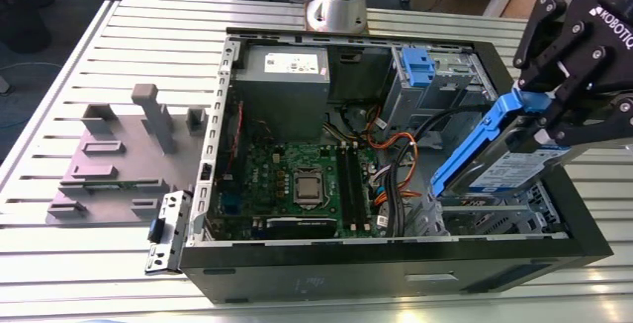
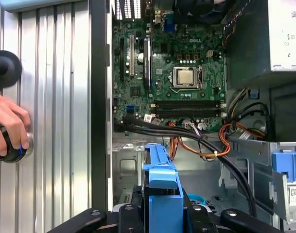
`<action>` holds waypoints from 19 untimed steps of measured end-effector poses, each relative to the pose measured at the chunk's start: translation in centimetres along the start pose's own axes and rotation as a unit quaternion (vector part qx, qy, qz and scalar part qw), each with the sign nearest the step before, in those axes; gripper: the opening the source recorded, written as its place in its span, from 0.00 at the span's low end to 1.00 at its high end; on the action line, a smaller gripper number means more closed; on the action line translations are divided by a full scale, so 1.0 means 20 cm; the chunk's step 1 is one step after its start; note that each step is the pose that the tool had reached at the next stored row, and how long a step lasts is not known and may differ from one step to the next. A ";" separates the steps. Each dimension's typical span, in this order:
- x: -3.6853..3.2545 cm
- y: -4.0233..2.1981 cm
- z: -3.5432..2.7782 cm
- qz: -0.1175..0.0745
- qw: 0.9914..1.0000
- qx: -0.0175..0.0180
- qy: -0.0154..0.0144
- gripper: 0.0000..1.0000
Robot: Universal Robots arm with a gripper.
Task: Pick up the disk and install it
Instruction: 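Insert the disk into the insertion slot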
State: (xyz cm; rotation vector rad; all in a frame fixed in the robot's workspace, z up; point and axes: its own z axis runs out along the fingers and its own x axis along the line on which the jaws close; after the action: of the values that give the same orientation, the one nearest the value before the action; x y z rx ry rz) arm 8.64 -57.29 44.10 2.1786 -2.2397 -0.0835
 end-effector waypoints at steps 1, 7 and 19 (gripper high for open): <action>0.003 -0.010 0.001 0.000 1.000 0.000 0.000 0.37; 0.013 -0.036 0.013 0.000 1.000 -0.001 -0.004 0.37; 0.018 -0.048 0.044 -0.013 1.000 -0.002 -0.005 0.37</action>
State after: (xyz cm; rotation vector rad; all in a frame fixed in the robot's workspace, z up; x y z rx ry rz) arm 9.54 -57.65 43.16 2.2110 -2.2147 -0.0977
